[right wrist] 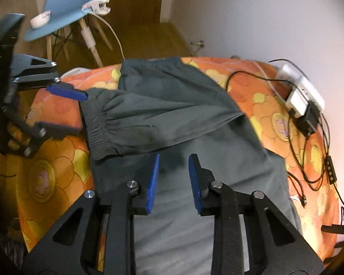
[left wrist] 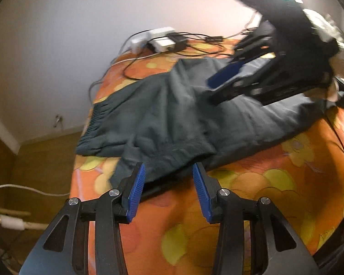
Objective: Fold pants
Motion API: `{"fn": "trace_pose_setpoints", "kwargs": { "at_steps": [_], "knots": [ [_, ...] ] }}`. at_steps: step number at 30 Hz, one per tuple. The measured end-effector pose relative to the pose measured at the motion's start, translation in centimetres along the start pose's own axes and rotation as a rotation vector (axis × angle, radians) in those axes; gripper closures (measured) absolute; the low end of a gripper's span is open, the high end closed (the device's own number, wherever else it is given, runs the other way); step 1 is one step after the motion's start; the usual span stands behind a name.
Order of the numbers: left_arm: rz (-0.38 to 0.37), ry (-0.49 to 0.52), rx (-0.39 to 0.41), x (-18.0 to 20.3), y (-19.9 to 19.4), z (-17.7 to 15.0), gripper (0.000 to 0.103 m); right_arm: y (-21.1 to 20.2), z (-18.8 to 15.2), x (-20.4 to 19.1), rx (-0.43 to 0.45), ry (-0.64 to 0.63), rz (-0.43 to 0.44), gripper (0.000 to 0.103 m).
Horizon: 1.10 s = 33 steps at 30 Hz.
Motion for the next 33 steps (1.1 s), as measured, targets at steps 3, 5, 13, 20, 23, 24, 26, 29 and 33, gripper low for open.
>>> {"fn": "trace_pose_setpoints", "kwargs": {
  "at_steps": [3,5,13,20,23,24,26,29,33],
  "knots": [
    [-0.018,0.025,-0.003,0.8,0.9,0.5,0.056,0.9,0.3,-0.3,-0.015,0.010,0.019,0.078],
    [-0.013,0.041,-0.014,1.1,1.8,1.0,0.056,1.4,0.7,-0.2,-0.016,0.031,0.029,0.078],
    [-0.045,-0.025,-0.031,-1.4,3.3,2.9,0.072,1.3,1.2,2.1,0.004,0.123,0.043,0.078],
    [-0.005,-0.171,0.057,-7.3,1.6,5.0,0.073,0.2,1.6,3.6,0.058,0.129,0.033,0.077],
    [0.038,-0.222,0.064,-9.4,1.6,4.9,0.073,0.0,3.1,3.3,0.083,0.107,0.027,0.063],
    [0.036,-0.242,0.074,-10.1,1.4,4.7,0.073,0.0,3.6,3.2,0.091,0.099,0.025,0.059],
    [0.043,-0.262,0.087,-10.5,1.0,4.3,0.061,0.3,4.7,2.7,0.105,0.079,0.021,0.056],
    [0.076,-0.299,0.101,-11.8,0.2,3.4,0.056,1.3,6.1,2.0,0.113,0.046,0.018,0.052],
    [0.070,-0.370,0.128,-13.4,-0.6,2.9,0.056,2.8,7.2,1.0,0.122,-0.027,-0.021,0.051]
  ]
}}
Point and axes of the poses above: each gripper's, at about its wrist camera, not at the fingertips, and y roughly the way its jaws point, x to its right, z to its top, the point moved 4 cm from there along y, roughly the way its jaws point, and after that the axes turned 11 degrees about -z, right-handed, at the moved point
